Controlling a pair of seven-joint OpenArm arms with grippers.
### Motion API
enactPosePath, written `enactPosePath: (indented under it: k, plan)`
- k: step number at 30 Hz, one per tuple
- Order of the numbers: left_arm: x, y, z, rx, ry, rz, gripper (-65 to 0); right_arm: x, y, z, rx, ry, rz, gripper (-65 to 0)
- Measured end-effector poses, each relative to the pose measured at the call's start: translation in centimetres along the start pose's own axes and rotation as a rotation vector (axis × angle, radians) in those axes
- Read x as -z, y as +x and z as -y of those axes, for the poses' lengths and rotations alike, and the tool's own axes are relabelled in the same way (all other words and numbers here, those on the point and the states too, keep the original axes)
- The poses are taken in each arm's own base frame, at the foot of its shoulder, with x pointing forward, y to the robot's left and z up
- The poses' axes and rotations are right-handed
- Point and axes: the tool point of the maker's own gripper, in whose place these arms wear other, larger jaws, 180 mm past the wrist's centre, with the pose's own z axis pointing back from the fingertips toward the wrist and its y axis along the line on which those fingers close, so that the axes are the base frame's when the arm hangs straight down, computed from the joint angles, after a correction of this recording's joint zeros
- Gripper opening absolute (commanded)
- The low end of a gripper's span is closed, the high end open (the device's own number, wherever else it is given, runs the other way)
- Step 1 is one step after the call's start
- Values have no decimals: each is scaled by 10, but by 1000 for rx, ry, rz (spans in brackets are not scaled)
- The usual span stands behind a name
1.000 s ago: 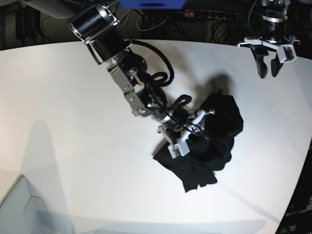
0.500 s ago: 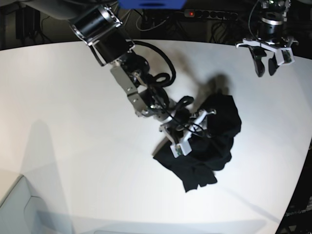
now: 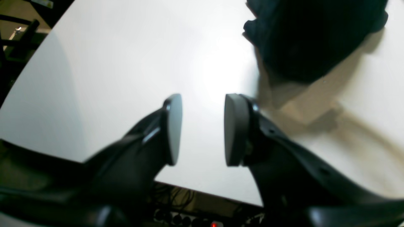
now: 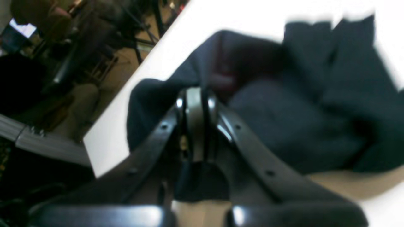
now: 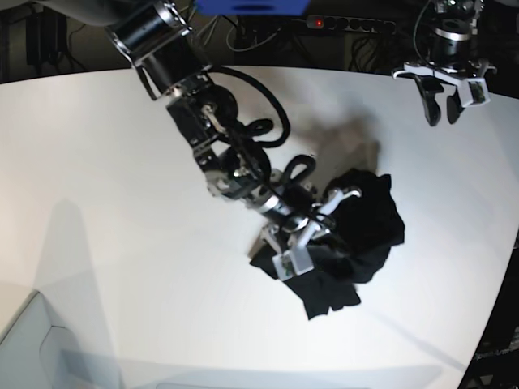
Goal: Layout the t-shirt on the table in an organized manner, then fold the t-shirt properly
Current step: 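Grasp the black t-shirt with the right gripper, then drag the held t-shirt away from the left gripper and release it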
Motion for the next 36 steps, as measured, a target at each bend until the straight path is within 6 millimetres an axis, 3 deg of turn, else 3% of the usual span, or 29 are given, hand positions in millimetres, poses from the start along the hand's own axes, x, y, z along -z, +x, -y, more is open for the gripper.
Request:
enactPosePath:
  k: [3,6,8,13,16,17,19,20,21,24,29,31,34,36]
  plan:
    - [0,0,0,1,-1,2,-429,-16,40,-10,-70,29,94,-650]
    - [-3,-4,0,2,0,-14,-429,-29,73,-1,-70,1,172,-650]
    - [-5,-1,1,4,-5,-9,-429,-40,85,21,-50,-56,208,-650]
    - [-4,7,3,8,-14,12,-429,-97,96,113,204,-274,386,-650]
    - [-4,7,4,3,-12,14,-429,-135,70,172,514,-369,516,-650]
    - [-3,9,4,2,-13,20,-429,-145,49,190,665,-387,553,-650]
    - [0,15,6,-22,-18,39,-428,-153,-17,219,915,-457,512,-650]
    - [3,18,7,-54,-22,49,-428,-151,-55,223,1024,-468,429,-650]
    - [4,20,8,-76,-26,56,-428,-150,-63,219,1075,-412,441,-650]
    - [6,24,10,-132,-41,65,-428,-155,-68,230,1125,-418,439,-650]
    - [12,34,14,-147,-53,99,-428,-184,-67,217,1057,-437,420,-650]
    - [13,32,14,-150,-51,86,-428,-194,-58,223,1013,-464,412,-650]
    - [16,39,16,-154,-55,111,-428,-193,-8,221,921,-397,480,-650]
    - [16,40,18,-158,-60,117,-428,-191,7,222,897,-374,499,-650]
